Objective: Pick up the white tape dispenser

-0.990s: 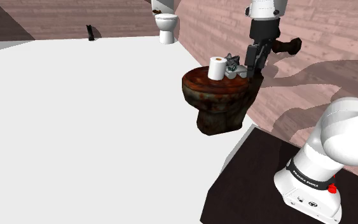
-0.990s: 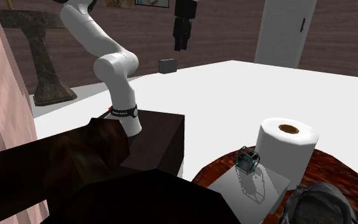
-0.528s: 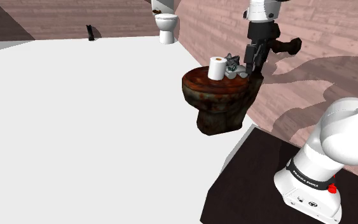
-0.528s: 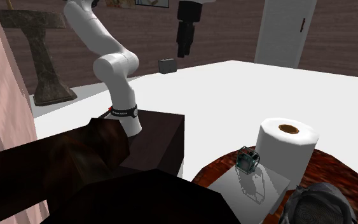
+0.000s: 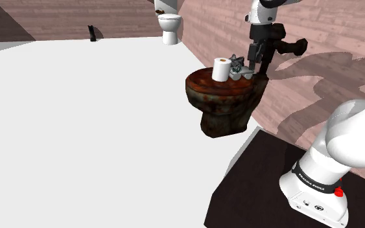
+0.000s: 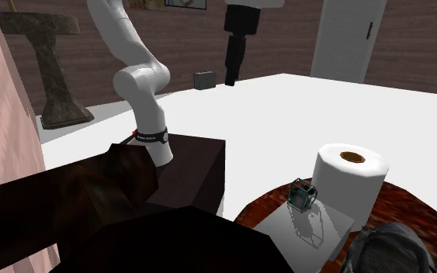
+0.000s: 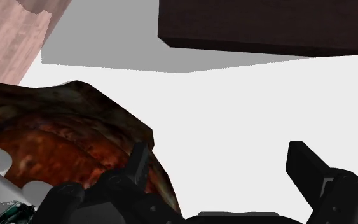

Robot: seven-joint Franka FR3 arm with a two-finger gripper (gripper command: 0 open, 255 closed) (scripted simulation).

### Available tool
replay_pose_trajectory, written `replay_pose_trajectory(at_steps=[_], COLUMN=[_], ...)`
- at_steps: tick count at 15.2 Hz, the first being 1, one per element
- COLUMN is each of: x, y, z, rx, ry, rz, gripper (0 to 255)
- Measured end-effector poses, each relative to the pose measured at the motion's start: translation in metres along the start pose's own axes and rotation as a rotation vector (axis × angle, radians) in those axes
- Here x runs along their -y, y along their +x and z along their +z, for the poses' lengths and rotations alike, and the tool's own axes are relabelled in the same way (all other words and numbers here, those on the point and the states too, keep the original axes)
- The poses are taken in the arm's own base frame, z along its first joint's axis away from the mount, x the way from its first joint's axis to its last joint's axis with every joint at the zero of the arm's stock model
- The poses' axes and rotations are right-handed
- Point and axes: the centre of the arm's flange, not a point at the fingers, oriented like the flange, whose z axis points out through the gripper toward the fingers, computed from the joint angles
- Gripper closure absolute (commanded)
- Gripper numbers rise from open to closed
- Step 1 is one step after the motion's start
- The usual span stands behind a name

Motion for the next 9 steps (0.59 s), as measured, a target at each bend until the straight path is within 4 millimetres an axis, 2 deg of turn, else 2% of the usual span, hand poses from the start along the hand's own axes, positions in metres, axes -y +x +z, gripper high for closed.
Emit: replay_pose_trajectory(at_steps=[9], x=[-0.110], y=[0.057], z=[0.024], rx=[0.012], ry=[0.013], rz=[-0.066], gripper=[0])
